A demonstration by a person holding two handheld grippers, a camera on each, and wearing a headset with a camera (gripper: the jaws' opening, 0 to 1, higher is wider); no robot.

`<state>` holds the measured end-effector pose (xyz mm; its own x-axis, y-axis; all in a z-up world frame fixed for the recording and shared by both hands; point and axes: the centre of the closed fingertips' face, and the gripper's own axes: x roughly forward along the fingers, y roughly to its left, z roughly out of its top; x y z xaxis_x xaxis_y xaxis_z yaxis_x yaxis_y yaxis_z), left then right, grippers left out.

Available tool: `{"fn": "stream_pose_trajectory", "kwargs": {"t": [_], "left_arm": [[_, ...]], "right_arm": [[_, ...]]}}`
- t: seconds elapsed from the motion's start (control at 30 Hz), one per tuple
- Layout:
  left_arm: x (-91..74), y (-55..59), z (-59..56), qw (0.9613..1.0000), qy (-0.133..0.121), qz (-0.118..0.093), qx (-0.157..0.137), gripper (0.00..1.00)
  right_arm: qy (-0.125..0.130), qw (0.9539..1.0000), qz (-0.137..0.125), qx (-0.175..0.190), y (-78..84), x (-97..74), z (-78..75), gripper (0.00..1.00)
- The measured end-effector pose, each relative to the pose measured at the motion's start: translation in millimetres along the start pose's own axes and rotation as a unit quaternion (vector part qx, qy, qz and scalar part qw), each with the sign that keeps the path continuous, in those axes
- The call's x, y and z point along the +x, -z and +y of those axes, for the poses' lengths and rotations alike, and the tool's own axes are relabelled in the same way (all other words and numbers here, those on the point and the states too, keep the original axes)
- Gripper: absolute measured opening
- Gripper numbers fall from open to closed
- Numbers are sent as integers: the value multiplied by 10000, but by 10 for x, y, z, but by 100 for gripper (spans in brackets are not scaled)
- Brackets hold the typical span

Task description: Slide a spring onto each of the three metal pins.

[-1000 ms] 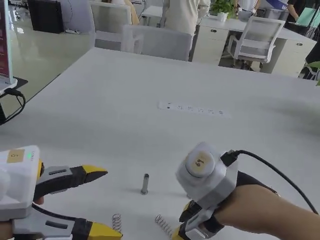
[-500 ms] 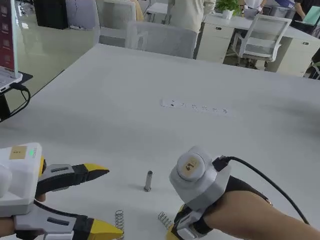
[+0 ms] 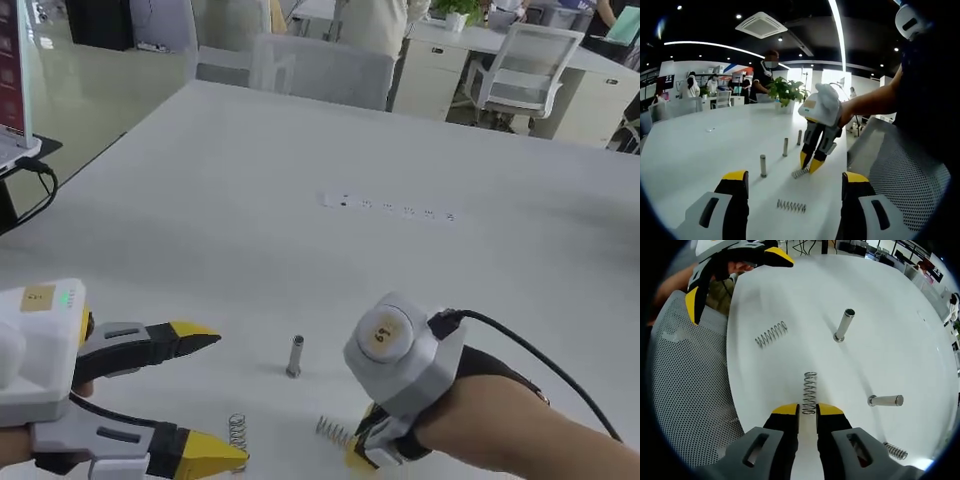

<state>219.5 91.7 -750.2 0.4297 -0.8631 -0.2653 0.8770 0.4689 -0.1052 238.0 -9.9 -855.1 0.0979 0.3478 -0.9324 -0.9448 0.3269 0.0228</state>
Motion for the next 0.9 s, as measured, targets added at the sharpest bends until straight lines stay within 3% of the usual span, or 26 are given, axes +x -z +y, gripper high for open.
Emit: {"fn": "stream_pose_trajectory", "kwargs": {"t": [0.57, 0.9], "left_arm": [[85, -3, -50, 9999, 161, 47, 3, 70], [158, -57, -113, 9993, 360, -16, 41, 64]], "right_arm": [[36, 9994, 10, -339, -27, -67, -22, 8], [-168, 9979, -121, -621, -72, -377, 88, 7]]}}
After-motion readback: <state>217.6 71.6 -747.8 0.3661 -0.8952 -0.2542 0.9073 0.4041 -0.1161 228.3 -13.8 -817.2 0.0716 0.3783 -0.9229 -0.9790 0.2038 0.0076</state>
